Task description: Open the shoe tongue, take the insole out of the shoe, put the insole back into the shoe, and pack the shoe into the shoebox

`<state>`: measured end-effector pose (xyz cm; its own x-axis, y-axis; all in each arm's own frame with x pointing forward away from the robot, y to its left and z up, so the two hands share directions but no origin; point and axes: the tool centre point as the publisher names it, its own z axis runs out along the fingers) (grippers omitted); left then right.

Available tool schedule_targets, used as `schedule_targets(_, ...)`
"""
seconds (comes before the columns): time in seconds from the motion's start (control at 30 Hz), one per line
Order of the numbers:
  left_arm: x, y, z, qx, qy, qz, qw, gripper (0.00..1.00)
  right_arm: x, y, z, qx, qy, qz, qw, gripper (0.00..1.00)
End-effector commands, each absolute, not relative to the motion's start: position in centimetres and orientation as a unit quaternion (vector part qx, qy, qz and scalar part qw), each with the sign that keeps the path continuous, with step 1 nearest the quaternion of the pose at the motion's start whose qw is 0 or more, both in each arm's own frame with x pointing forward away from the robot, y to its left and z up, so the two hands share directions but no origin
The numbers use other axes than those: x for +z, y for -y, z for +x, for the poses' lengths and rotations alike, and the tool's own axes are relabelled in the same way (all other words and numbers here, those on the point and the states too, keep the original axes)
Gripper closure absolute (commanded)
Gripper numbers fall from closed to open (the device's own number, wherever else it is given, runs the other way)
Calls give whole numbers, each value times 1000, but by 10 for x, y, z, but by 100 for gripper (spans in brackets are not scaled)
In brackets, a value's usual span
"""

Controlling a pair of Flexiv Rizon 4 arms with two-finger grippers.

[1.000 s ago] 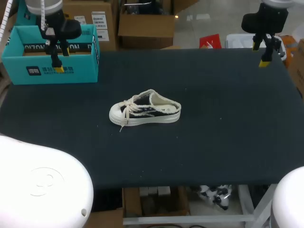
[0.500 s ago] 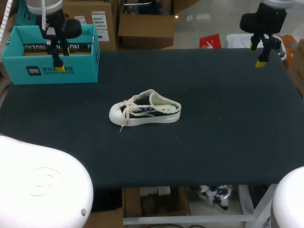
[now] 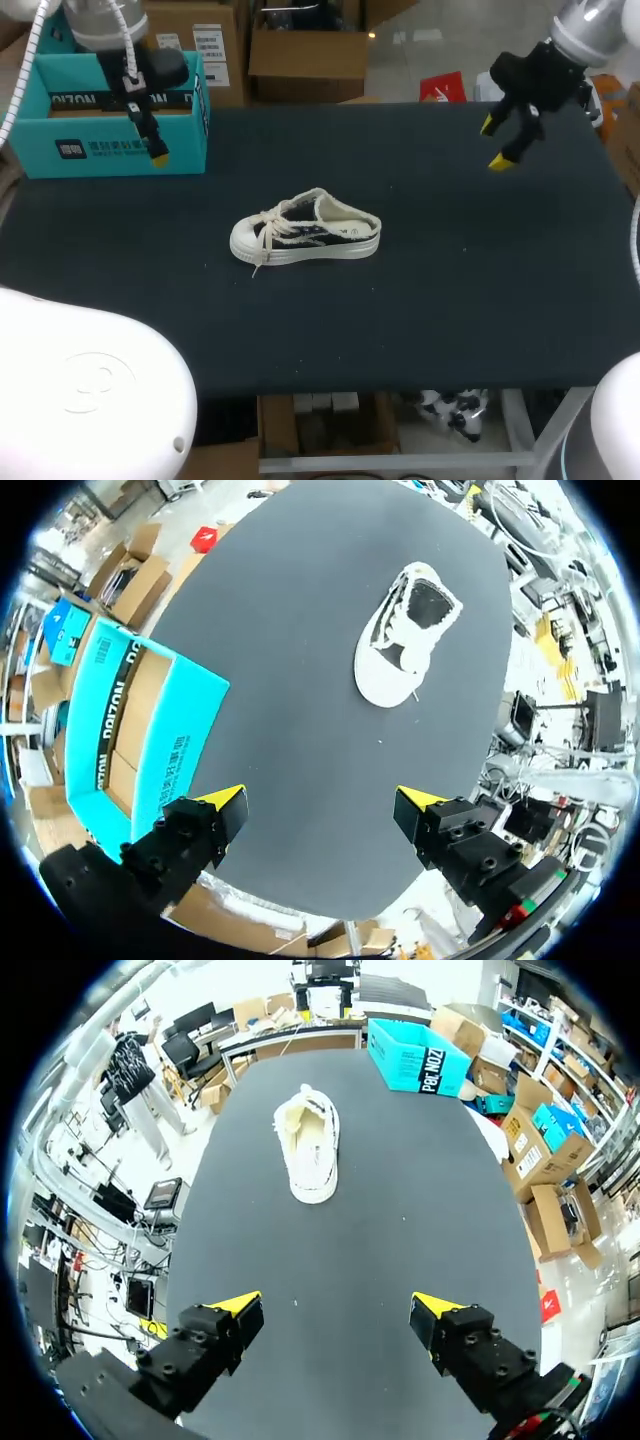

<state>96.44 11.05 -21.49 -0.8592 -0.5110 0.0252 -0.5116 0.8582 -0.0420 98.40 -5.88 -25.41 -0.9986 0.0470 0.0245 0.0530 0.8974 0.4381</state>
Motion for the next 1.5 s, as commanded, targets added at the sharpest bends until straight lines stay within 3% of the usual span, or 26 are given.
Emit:
schedule_targets(0.03,-220,-100,955,20,947,320,11,0,-276,37,973,-259,965,-33,-24,0)
schedule_targets(0.23,-235,-83,947,11,932,363,17,0,-297,0,974,-302,953,-36,9,0)
schedule_targets(0.73,-235,-83,947,11,932,363,17,0,-297,0,974,-302,953,-36,9,0)
schedule_targets(0.87,-234,-51,937,-9,918,396,5,0,-297,0,974,-302,953,-36,9,0)
schedule_targets(1.13,-247,-5,914,-39,857,514,-10,0,-336,-46,966,-342,940,-13,0,0)
schedule_targets(1.33,-251,17,906,-1,814,580,31,0,-357,-72,963,-365,931,-14,-12,0)
schedule_targets(1.5,-251,18,906,2,810,585,28,0,-365,-84,961,-367,930,-23,-13,0)
